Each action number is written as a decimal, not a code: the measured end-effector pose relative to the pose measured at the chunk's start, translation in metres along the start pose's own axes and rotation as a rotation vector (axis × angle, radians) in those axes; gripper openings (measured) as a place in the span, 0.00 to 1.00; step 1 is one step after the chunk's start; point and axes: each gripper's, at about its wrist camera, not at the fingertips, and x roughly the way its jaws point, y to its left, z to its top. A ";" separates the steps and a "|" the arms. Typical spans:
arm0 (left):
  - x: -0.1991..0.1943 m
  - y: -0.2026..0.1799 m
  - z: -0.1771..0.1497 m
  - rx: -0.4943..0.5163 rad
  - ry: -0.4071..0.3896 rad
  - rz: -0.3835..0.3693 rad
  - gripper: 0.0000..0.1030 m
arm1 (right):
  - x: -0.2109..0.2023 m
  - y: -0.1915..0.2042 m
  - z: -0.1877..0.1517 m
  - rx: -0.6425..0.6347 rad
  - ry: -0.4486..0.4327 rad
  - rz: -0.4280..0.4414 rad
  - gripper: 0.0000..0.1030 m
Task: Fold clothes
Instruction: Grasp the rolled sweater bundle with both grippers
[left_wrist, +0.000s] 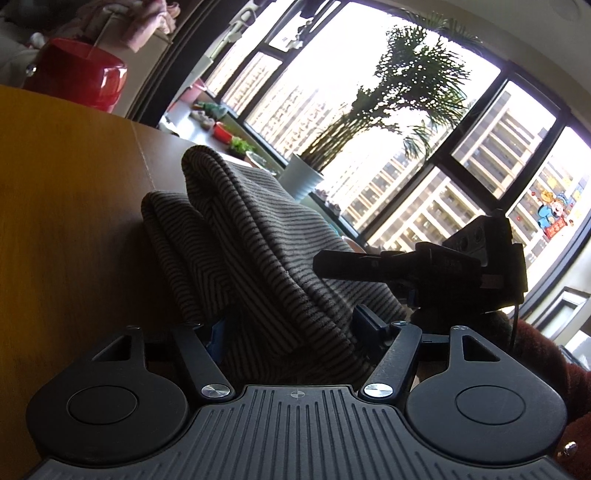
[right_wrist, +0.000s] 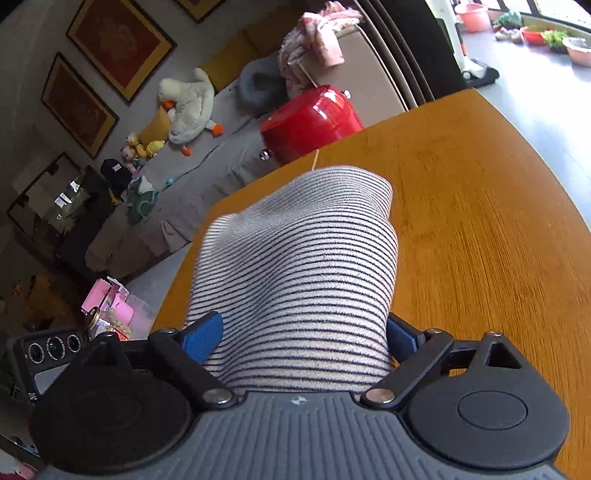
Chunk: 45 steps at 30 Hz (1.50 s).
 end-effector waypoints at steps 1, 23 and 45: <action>0.000 0.000 0.000 -0.001 -0.001 -0.001 0.69 | -0.006 0.006 0.002 -0.021 -0.021 0.016 0.77; -0.017 0.019 0.010 -0.128 -0.092 0.000 0.75 | 0.001 0.024 -0.011 -0.215 -0.014 -0.174 0.77; 0.001 0.021 0.005 -0.085 -0.029 0.101 0.72 | 0.017 -0.017 0.013 0.059 0.014 -0.007 0.88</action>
